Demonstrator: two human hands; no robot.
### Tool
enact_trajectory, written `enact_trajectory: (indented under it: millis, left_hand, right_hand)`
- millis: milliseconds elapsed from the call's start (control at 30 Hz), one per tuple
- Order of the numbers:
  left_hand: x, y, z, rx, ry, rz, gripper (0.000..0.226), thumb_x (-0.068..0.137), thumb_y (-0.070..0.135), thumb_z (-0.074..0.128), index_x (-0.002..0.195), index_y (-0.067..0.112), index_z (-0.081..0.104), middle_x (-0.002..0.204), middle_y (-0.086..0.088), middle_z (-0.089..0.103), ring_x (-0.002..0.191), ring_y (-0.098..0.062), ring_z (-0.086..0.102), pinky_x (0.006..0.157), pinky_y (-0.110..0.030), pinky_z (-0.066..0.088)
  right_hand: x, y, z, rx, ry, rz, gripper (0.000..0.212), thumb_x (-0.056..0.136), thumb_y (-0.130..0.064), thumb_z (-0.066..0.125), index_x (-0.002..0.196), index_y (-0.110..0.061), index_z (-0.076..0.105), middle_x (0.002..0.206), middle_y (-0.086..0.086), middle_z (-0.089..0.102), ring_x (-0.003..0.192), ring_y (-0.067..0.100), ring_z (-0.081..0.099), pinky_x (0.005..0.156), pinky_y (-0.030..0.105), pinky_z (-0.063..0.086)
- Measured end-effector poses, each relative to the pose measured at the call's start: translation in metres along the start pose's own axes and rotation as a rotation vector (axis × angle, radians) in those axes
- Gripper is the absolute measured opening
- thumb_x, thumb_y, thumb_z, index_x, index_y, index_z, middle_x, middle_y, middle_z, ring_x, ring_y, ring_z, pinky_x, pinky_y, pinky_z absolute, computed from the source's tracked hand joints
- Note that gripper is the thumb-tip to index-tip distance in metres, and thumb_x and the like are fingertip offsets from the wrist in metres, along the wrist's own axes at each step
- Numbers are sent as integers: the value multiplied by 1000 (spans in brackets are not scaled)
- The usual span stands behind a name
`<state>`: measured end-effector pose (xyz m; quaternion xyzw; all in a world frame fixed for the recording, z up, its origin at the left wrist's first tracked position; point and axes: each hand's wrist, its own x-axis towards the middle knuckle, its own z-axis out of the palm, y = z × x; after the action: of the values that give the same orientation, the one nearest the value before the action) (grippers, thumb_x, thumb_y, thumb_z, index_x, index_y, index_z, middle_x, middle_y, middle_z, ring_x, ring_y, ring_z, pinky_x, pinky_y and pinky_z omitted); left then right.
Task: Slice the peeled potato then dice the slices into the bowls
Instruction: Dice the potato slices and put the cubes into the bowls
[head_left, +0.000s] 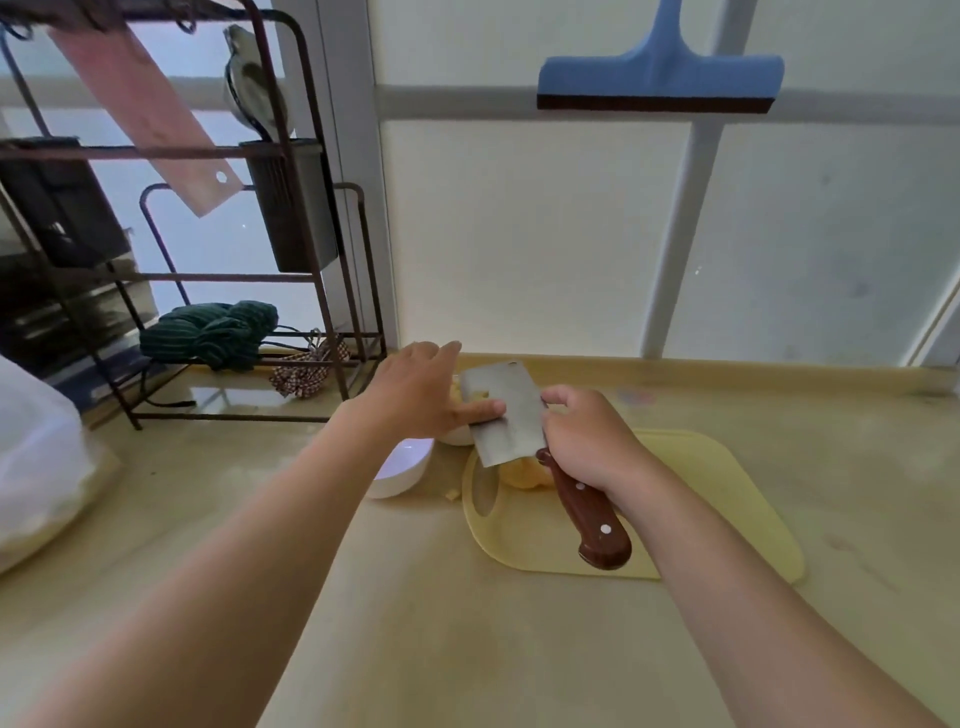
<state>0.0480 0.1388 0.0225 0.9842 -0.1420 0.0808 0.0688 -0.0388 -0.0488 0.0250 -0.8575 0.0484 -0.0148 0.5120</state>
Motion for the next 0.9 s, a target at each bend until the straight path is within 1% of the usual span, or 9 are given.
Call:
enact_trajectory:
  millis: [100,233,367,433,567,667,767,833,900]
  left_hand:
    - [14,-10,10,-1,-9,-39,110,63,95,37,145,21,31,141,-9,45,131,-31,40,104,-48,36]
    - [27,-16,21,28,-30,-84,106,61,96,29,134,20,40,131,-10,51,122,-32,46,98,-50,41]
    - [37,-18,27,59,-44,-131,101,65,96,29,128,19,45,126,-11,53,118,-32,48,94,-49,43]
    - [42,-21,28,78,-48,-159,98,68,95,29,127,18,46,125,-12,53,118,-33,48,92,-48,44]
    - [47,-25,29,51,-39,-175,85,83,82,35,133,13,43,129,-13,50,118,-35,48,82,-43,41]
    - [48,-28,28,-29,-31,-163,81,87,74,40,140,14,40,133,-13,49,119,-34,50,88,-42,47]
    - [46,-29,26,-97,-39,-158,80,88,72,41,142,13,40,128,-11,54,114,-31,53,91,-45,50]
    - [43,-25,23,-156,-41,-160,81,87,73,44,142,13,42,128,-10,56,114,-28,54,92,-43,50]
    - [40,-18,19,-209,-33,-153,88,82,77,47,142,13,42,134,-9,53,117,-27,53,94,-41,49]
  right_hand:
    - [5,2,1,-14,-5,9,33,103,-16,45,129,-26,63,76,5,71,42,5,60,38,19,40]
    - [9,4,-2,-28,-20,12,31,102,-14,45,125,-26,64,73,3,70,46,7,62,50,30,50]
    - [7,7,-9,-39,-35,23,30,104,-15,44,123,-29,62,73,2,68,49,9,62,43,23,45]
    - [4,8,-15,-44,-35,20,27,104,-15,42,117,-31,60,71,0,66,50,10,62,39,20,41]
    - [0,11,-27,-46,-14,-1,27,105,-12,41,109,-32,58,68,-4,64,40,3,58,36,16,38]
    - [-1,16,-34,-81,-9,0,27,105,-14,42,112,-34,58,68,-7,64,40,3,59,41,20,41]
    - [-2,22,-37,-84,-8,14,25,105,-17,43,114,-35,57,66,-5,66,43,6,61,46,24,45]
    - [-3,23,-35,-90,-13,15,24,106,-18,42,116,-34,56,71,-1,67,47,9,63,46,24,45]
    - [-5,22,-33,-92,-18,2,26,106,-18,41,121,-33,57,73,0,68,53,12,64,50,26,48]
